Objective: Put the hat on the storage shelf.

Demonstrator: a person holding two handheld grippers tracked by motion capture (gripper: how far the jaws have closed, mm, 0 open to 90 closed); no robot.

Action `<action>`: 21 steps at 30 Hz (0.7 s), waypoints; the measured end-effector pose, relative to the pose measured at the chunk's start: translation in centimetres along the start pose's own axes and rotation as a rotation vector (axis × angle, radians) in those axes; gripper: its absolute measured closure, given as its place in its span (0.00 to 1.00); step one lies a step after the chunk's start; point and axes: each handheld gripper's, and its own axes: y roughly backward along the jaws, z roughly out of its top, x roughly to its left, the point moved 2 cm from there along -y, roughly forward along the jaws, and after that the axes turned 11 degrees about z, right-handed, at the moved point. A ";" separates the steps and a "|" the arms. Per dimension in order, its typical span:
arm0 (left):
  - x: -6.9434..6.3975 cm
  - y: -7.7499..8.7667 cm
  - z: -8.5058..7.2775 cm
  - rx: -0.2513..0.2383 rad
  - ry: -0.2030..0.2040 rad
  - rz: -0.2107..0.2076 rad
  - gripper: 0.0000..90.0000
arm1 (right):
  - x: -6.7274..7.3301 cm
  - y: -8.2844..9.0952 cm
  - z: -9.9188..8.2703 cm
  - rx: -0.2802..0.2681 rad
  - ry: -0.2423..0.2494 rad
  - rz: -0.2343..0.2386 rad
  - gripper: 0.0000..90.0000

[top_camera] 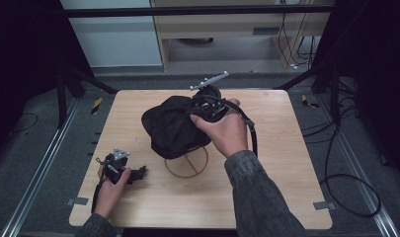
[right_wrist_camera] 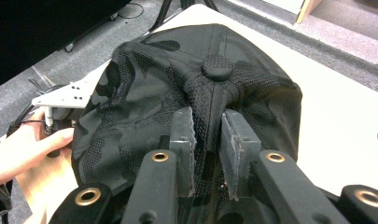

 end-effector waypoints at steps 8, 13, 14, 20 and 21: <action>0.0 0.0 0.0 -0.003 0.003 0.000 0.00 | 0.3 0.3 0.1 -0.009 0.006 0.011 0.85; 0.0 0.0 0.0 -0.002 0.003 0.001 0.00 | 0.1 0.6 0.0 -0.011 0.004 0.008 0.85; 0.0 0.0 0.0 -0.003 0.003 0.000 0.00 | 0.1 0.6 0.0 -0.011 0.004 0.008 0.85; 0.0 0.0 0.0 -0.003 0.003 0.000 0.00 | 0.1 1.1 -0.1 -0.013 0.004 0.006 0.85; 0.0 0.0 0.0 -0.003 0.003 0.000 0.00 | 0.1 1.2 -0.2 -0.014 0.005 0.006 0.85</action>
